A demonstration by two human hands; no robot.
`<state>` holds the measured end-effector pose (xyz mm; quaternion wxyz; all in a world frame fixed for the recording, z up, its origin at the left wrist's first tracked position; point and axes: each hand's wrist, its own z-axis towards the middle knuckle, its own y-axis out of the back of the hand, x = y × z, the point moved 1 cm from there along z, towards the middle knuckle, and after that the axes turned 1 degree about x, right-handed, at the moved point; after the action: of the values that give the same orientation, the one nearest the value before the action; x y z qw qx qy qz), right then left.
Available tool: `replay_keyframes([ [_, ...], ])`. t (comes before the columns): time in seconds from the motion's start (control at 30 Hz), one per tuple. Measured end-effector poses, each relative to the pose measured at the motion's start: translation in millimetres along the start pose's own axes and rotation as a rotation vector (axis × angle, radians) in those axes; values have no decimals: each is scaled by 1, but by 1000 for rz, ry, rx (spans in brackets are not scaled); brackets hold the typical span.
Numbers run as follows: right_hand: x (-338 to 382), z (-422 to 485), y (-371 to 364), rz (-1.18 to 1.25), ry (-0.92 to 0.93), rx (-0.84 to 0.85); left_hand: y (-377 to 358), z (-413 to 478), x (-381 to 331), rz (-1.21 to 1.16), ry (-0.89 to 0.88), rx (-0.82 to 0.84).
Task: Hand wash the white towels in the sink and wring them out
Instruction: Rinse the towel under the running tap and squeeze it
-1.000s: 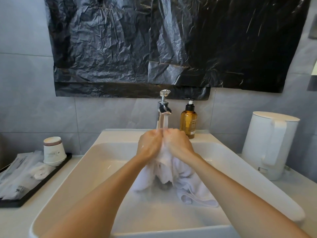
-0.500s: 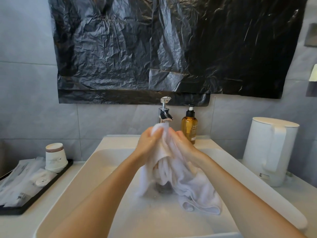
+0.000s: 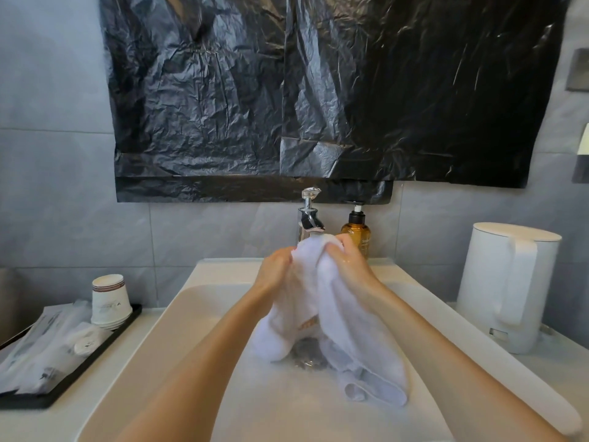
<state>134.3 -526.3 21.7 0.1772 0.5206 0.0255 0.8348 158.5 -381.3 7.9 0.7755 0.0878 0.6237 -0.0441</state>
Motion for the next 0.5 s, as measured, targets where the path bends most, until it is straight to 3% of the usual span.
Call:
replay_keyframes([
  [0.07, 0, -6, -17, -105, 59, -5, -14, -7, 0, -163, 107, 102],
  [0.13, -6, -15, -32, -267, 74, -73, -25, -7, 7, -158, 113, 126],
  [0.27, -10, -24, -37, -347, 35, -90, -23, -6, 15, -70, 21, -6],
  [0.37, -14, -22, -34, -508, 101, -66, -16, -6, 15, 104, -62, -97],
  [0.5, -18, -22, -30, -848, 324, 2, -12, -3, 21, 577, -162, -90],
])
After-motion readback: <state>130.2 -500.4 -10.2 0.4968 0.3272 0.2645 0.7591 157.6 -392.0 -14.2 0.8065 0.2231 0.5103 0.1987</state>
